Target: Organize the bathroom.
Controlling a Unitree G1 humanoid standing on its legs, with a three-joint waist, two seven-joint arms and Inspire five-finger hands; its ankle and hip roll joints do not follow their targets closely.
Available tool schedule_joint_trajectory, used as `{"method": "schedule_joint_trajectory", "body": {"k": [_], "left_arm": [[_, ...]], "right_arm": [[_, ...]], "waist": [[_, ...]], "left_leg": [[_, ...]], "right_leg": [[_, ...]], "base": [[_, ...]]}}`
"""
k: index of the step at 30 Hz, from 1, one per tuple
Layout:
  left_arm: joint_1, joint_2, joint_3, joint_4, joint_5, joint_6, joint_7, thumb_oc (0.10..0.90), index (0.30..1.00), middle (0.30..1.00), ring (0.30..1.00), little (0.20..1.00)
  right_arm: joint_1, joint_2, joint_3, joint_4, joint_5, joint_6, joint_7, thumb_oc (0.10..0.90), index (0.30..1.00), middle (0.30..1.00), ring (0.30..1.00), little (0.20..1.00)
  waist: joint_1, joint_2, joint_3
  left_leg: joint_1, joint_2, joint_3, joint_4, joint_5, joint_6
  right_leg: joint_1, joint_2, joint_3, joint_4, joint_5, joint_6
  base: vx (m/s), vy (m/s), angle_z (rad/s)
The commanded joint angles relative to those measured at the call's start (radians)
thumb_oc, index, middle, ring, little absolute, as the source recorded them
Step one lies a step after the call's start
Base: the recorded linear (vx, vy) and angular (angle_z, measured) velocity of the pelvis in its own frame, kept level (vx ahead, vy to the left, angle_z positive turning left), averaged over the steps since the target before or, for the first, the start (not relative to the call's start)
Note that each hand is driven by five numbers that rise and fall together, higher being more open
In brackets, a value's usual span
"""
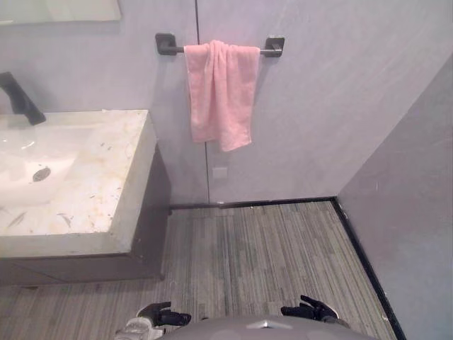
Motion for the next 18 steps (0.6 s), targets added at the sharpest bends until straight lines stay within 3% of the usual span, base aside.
{"method": "schedule_joint_trajectory", "body": {"k": [1,13,18], "left_arm": [[-0.065,-0.012,-0.011,0.047,0.006,-0.007,-0.028,0.8,0.9,0.9,0.9,0.9],[-0.074,-0.008,-0.03,0.029,0.015,-0.041,-0.03,0.8,0.9,0.9,0.9,0.9],[-0.081,-0.007,-0.032,0.015,-0.012,-0.085,-0.045,0.8,0.9,0.9,0.9,0.9]], "right_arm": [[-0.085,-0.038,-0.005,0.047,-0.004,-0.021,-0.002,0.8,0.9,0.9,0.9,0.9],[-0.088,-0.035,-0.006,0.041,0.007,-0.021,0.006,0.8,0.9,0.9,0.9,0.9],[-0.089,-0.036,-0.005,0.037,0.011,-0.041,0.01,0.8,0.9,0.9,0.9,0.9]], "waist": [[0.012,0.031,0.006],[0.011,0.033,0.007],[0.01,0.034,0.009]], "left_leg": [[0.025,0.019,0.104,0.002,-0.075,-0.006],[0.019,0.019,0.105,0.002,-0.072,-0.006],[0.02,0.018,0.105,0.002,-0.072,-0.005]], "right_leg": [[-0.035,-0.012,-0.081,0.023,0.016,0.047],[-0.042,-0.012,-0.078,0.023,0.019,0.048],[-0.042,-0.01,-0.077,0.026,0.018,0.047]], "base": [[0.0,0.0,0.0],[0.0,0.0,0.0],[0.0,0.0,0.0]]}}
